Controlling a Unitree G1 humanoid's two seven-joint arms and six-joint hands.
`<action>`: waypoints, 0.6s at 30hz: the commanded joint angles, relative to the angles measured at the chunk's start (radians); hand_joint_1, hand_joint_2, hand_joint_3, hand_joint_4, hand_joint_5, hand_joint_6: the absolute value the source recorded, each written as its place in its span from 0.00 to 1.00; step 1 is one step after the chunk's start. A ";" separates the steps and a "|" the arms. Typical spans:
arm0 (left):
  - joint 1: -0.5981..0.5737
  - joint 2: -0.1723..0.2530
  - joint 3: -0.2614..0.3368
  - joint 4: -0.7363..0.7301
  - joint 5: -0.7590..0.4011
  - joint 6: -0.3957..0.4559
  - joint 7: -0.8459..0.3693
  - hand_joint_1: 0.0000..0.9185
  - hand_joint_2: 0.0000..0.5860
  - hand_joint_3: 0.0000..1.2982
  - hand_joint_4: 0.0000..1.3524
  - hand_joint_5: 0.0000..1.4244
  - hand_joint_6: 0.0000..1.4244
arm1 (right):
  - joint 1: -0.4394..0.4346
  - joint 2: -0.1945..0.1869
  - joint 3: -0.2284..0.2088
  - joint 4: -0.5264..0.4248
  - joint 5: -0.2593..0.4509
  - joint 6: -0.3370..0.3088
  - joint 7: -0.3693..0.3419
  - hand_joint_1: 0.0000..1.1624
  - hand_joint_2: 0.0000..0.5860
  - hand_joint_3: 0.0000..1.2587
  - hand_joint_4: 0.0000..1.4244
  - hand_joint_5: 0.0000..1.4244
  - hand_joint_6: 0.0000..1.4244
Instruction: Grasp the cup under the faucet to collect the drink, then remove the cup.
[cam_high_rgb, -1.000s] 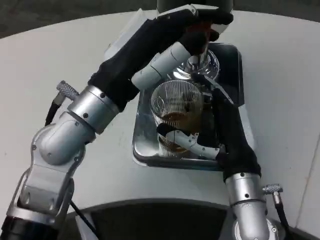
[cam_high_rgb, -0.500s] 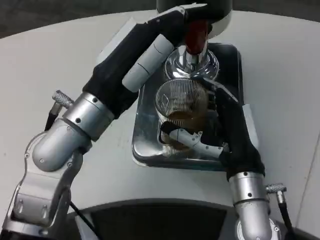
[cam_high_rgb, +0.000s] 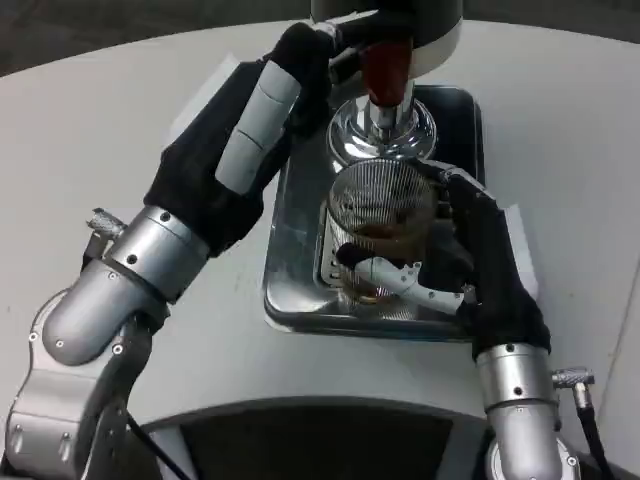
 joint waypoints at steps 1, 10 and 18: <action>0.064 -0.013 0.034 -0.025 -0.032 0.060 0.019 0.00 0.08 0.24 0.01 0.08 0.08 | 0.035 0.001 0.009 -0.044 -0.009 0.007 0.003 0.86 0.26 0.36 0.41 0.47 0.43; 0.102 -0.026 0.058 -0.080 -0.050 0.076 0.026 0.00 0.09 0.10 0.00 0.07 0.06 | 0.058 -0.004 0.010 -0.086 -0.011 0.017 0.011 0.86 0.27 0.37 0.42 0.49 0.44; 0.114 -0.028 0.060 -0.083 -0.039 0.045 0.017 0.00 0.07 0.00 0.00 0.01 0.00 | 0.073 -0.011 0.005 -0.104 -0.009 0.025 0.016 0.86 0.27 0.37 0.42 0.49 0.44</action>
